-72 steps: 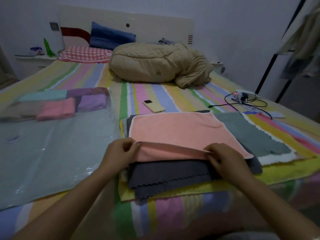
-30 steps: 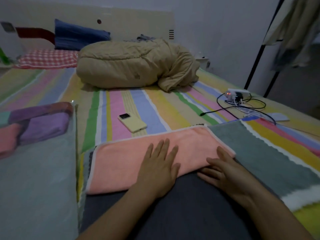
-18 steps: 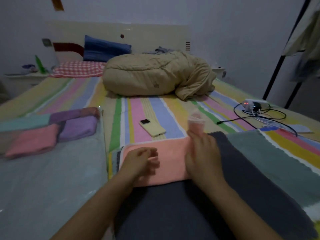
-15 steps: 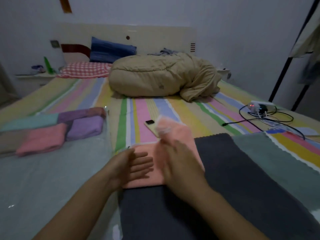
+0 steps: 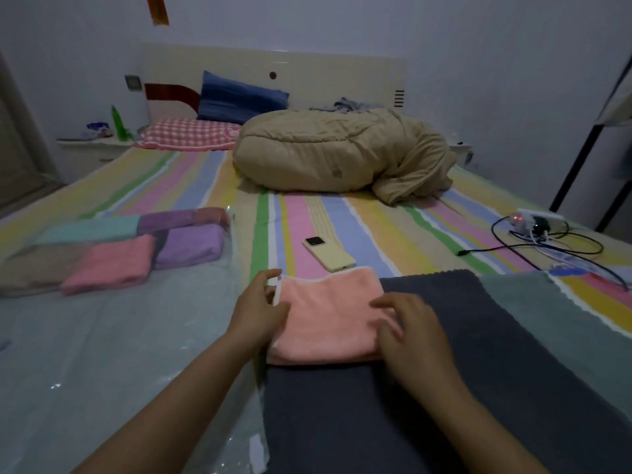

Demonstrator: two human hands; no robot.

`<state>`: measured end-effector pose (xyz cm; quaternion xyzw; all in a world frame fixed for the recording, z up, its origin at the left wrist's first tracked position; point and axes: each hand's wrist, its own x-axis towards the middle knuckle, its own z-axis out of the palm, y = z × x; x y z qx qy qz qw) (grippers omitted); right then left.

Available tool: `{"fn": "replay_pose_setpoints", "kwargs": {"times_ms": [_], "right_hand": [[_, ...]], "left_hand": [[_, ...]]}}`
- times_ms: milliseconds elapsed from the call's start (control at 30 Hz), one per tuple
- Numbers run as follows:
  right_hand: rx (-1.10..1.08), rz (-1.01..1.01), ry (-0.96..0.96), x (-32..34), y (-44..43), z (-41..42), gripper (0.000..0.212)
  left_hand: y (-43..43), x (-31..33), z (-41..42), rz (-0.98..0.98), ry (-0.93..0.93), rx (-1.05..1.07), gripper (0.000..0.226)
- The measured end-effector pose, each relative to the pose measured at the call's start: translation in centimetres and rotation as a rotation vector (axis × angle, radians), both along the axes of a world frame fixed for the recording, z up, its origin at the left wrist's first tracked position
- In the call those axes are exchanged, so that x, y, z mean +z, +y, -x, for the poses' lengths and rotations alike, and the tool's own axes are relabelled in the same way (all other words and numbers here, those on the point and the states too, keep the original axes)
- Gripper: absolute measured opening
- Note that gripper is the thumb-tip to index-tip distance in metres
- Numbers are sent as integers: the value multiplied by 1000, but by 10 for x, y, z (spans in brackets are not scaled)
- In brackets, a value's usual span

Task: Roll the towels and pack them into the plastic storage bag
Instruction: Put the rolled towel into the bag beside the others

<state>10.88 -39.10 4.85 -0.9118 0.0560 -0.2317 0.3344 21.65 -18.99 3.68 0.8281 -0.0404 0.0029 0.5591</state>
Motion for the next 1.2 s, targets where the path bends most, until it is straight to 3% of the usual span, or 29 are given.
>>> {"fn": "replay_pose_setpoints", "kwargs": {"times_ms": [100,167,267,333,467,533,600,667,733,800,867,933,1067,1167,1200], "right_hand": [[-61,-254,256,0,-20,-8,34],[-33,-386,345,0,-22,-11,42],[23,-620,408,0,-19,-18,54],[14,-733,436,2,-17,-21,64],[-95,-868,367,4,-5,-22,62],[-121,-893,285,5,7,-20,56],[-121,-789,195,5,23,-19,53],[-99,-563,135,5,40,-17,54],[-66,-243,63,3,56,-17,57],[-7,24,-43,0,74,-16,54],[46,195,-105,-6,88,-16,47],[80,320,-123,-15,97,-18,47],[199,505,-62,-28,101,-18,45],[279,405,44,-21,99,-22,41],[278,279,85,-12,97,-26,39]], "left_hand": [[1,-5,-5,-58,-69,21,51],[1,-7,-2,-209,-124,51,51],[-7,3,9,-598,-449,139,51],[-24,14,16,-617,-632,37,51],[-57,-5,17,-1006,-515,-291,59],[-61,-20,22,-1078,-405,-380,79],[-61,-30,18,-939,-393,-413,91],[-54,-26,12,-440,-314,-354,72],[-39,-14,8,8,-196,-131,43],[-19,0,3,236,-83,94,31],[0,9,-2,378,79,162,29],[13,16,-1,430,237,112,27],[25,3,-1,308,368,1,27],[25,-8,-10,226,303,41,15],[25,-11,-12,143,245,62,26]]}}
